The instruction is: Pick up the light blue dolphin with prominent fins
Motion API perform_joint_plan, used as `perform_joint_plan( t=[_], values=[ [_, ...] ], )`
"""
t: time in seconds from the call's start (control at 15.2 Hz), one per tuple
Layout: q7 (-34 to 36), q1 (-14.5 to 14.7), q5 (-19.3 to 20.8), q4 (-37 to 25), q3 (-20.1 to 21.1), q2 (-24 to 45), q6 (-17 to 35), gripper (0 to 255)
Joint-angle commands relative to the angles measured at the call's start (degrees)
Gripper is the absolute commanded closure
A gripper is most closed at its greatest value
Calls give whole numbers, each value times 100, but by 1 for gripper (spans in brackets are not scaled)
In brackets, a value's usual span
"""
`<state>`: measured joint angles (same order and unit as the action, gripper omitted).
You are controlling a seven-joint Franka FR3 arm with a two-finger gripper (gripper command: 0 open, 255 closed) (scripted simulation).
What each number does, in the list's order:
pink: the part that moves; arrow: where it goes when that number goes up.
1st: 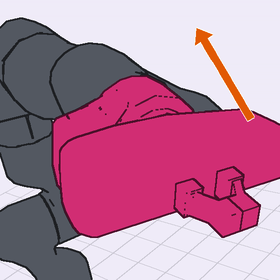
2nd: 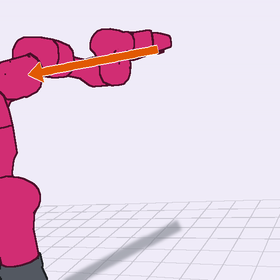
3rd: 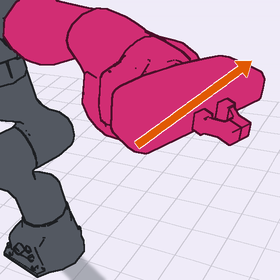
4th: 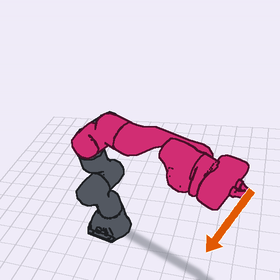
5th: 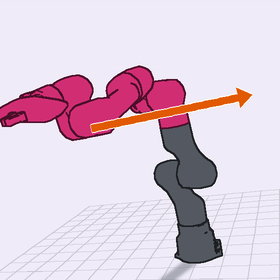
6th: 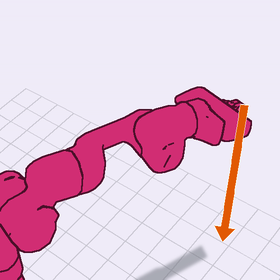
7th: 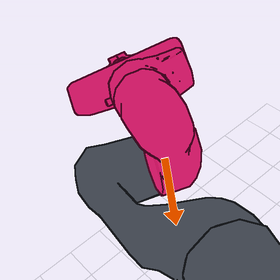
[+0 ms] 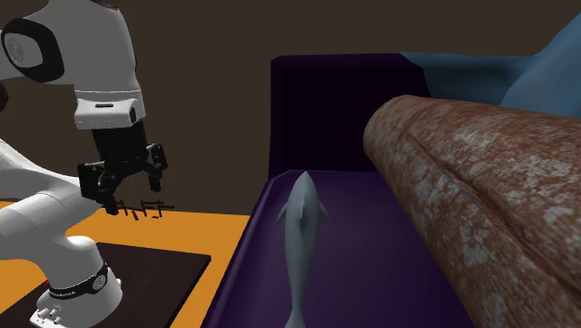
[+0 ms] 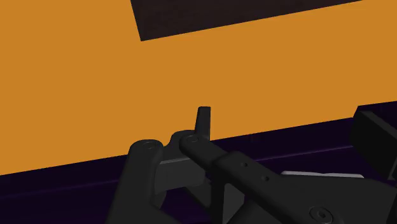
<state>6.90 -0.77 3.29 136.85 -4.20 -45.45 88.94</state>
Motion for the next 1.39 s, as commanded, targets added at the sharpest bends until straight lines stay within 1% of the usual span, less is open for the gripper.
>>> perform_joint_plan(
  t=[0.0,0.33,0.66,0.99,1.32],
  values=[
    [0,0,0,0,0,0,0,0],
    [1205,-200,-453,-875,291,1071,253,0],
    [2342,-411,-749,-1904,456,2125,381,0],
    [3422,-599,-938,-3067,497,3155,383,0],
    [4438,-768,-1079,-4367,428,4173,253,0]
  ],
)
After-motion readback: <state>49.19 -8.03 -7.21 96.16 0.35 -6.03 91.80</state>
